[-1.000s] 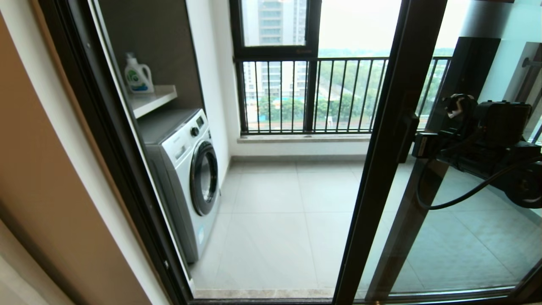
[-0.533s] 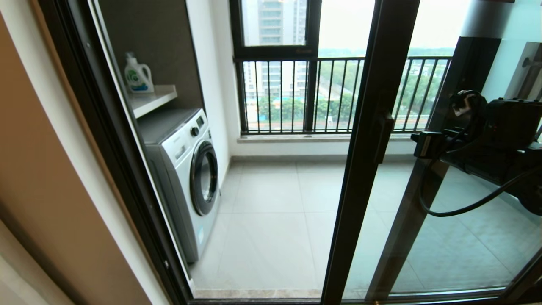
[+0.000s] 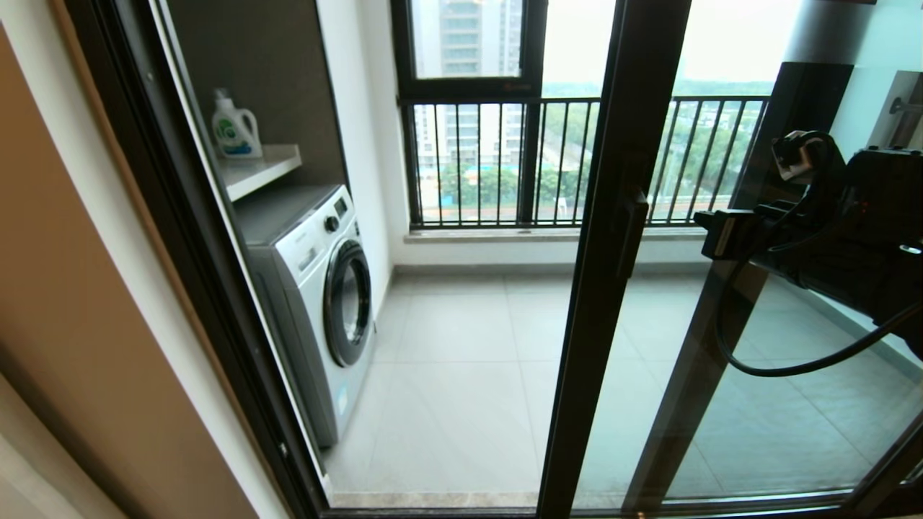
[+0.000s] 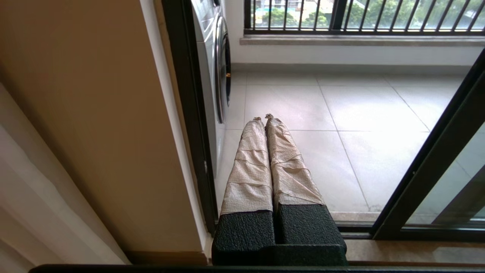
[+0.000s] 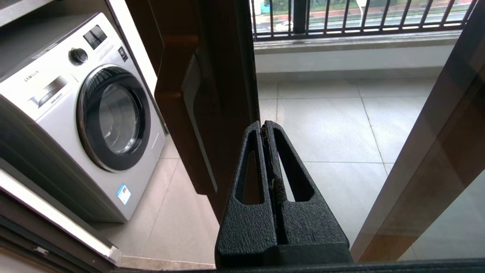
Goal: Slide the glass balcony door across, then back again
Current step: Close the slid door
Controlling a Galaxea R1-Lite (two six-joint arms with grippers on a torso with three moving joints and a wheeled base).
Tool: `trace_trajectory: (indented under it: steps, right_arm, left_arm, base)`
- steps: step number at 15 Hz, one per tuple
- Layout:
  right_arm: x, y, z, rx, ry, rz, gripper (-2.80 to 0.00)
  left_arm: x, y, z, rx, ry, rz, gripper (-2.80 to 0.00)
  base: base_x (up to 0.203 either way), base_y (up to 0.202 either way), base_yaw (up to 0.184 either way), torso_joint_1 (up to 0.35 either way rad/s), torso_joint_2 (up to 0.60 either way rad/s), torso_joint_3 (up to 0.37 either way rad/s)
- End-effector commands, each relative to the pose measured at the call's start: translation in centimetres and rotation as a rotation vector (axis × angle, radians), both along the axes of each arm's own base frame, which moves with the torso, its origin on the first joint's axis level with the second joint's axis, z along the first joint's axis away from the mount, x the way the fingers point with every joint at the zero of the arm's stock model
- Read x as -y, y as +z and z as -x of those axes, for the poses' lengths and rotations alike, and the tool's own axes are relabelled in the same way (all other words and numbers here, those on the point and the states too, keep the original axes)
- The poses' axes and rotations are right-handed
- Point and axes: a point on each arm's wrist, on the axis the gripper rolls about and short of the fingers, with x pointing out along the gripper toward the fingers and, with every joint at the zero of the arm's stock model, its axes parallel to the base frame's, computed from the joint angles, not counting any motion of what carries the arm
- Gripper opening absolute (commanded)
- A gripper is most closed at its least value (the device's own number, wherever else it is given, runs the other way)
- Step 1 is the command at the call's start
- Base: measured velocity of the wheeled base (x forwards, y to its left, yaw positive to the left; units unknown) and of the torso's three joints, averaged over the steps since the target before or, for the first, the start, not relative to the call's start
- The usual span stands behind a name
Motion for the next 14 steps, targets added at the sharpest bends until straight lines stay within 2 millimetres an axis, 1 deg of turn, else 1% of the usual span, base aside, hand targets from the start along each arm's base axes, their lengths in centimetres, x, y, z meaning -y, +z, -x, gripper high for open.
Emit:
trace_trajectory:
  steps: [1,2,5,7,9,14]
  right_arm:
    - [0.8,0.5,0.9,0.016,-0.022,-0.001,-2.80]
    - [1.3,0.7,0.8,0.024,-0.038,-0.001,-2.80]
    - [1.1,0.6,0.3,-0.020,-0.032,0.001,-2.80]
    - [0.9,0.7,-0.8,-0.016,-0.031,0.001,-2.80]
    - [0.8,-0.1,-2.1,-0.040,-0.030,0.004,-2.80]
    - [0.5,-1.4,-3.7,-0.074,-0.023,0.006,-2.80]
  left_arm:
    - [0.0,0.0,0.0,-0.001,0.001,0.000,-2.80]
    - [0.0,0.0,0.0,-0.001,0.001,0.000,-2.80]
    - [0.0,0.0,0.0,-0.001,-0.001,0.000,-2.80]
    - [0.0,0.0,0.0,-0.001,0.001,0.000,-2.80]
    - [0.0,0.0,0.0,-0.001,0.000,0.000,-2.80]
    - [0.0,0.0,0.0,-0.001,0.001,0.000,-2.80]
  base:
    - [0.000,0.000,0.000,0.000,0.00,0.000]
    - [0.000,0.000,0.000,0.000,0.00,0.000]
    - [0.000,0.000,0.000,0.000,0.00,0.000]
    - [0.000,0.000,0.000,0.000,0.00,0.000]
    - [0.000,0.000,0.000,0.000,0.00,0.000]
    - [0.000,0.000,0.000,0.000,0.00,0.000]
